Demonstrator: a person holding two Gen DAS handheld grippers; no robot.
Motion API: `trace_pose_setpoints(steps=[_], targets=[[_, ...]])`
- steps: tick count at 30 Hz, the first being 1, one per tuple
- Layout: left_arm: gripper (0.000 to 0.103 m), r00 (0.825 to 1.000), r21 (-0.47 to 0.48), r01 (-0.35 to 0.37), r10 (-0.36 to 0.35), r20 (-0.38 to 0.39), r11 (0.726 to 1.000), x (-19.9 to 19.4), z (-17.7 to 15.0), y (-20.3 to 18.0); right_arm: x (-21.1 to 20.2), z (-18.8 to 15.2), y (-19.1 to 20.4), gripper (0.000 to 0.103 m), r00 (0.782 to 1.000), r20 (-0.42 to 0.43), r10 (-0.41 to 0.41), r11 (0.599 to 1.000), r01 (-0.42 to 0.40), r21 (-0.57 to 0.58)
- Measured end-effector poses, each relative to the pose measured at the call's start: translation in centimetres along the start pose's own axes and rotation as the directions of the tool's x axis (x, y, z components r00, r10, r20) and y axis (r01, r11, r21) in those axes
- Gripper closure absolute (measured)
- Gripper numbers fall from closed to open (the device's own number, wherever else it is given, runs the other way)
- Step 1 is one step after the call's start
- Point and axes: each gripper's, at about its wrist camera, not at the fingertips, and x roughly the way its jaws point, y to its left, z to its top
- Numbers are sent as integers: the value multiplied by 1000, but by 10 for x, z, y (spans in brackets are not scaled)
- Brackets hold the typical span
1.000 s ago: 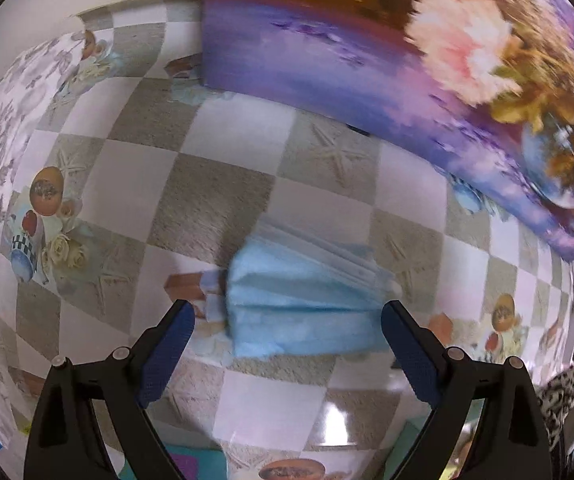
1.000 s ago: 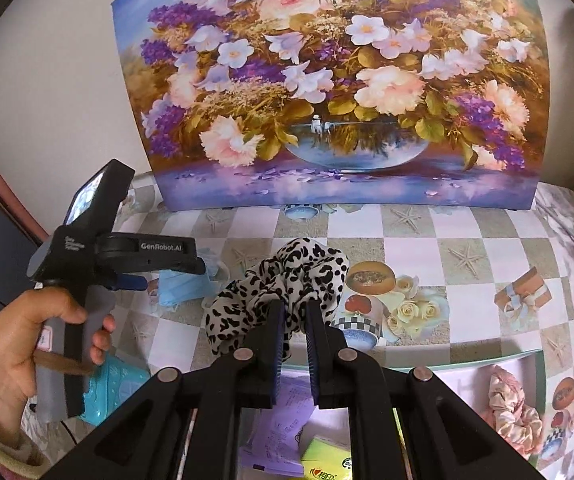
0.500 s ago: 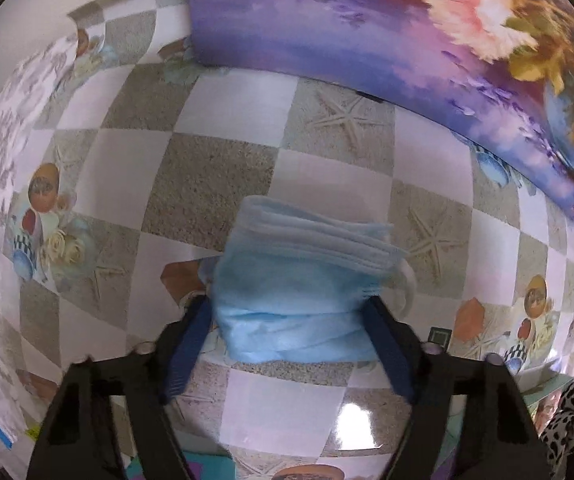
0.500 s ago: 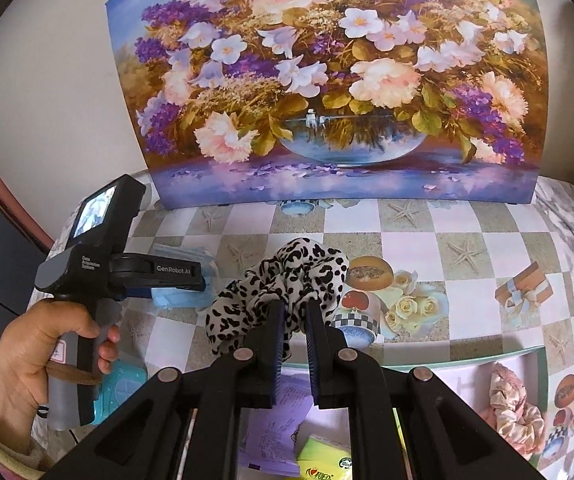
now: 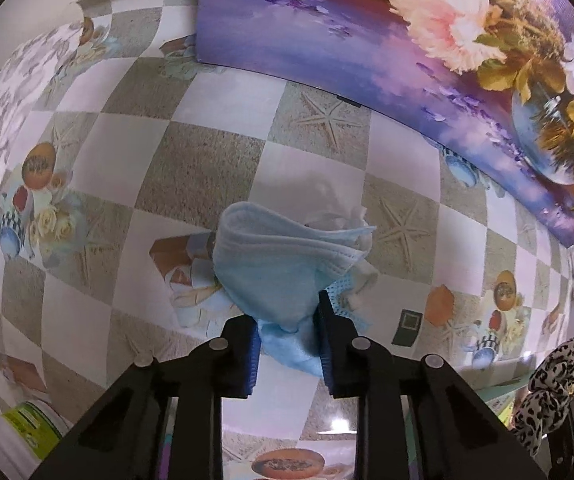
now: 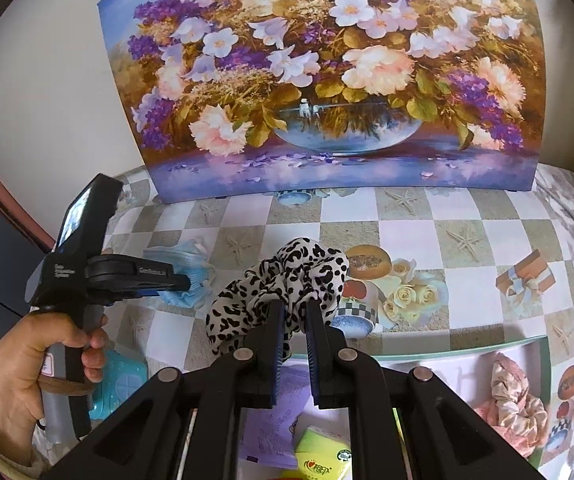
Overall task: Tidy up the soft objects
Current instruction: 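Carry the blue mask with the left tool while the right tool carries the leopard scrunchie over the tray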
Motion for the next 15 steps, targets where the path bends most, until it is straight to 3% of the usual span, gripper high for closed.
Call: trace_pose_setpoints(steps=[6, 15], targets=[[83, 999, -16, 20, -20, 30, 1000, -20, -18, 2, -12, -1, -2, 92, 1000, 11, -2, 1000, 2, 2], [83, 985, 27, 94, -97, 140, 995, -87, -55, -9, -48, -4, -5, 92, 999, 40, -9, 1000, 9, 4]])
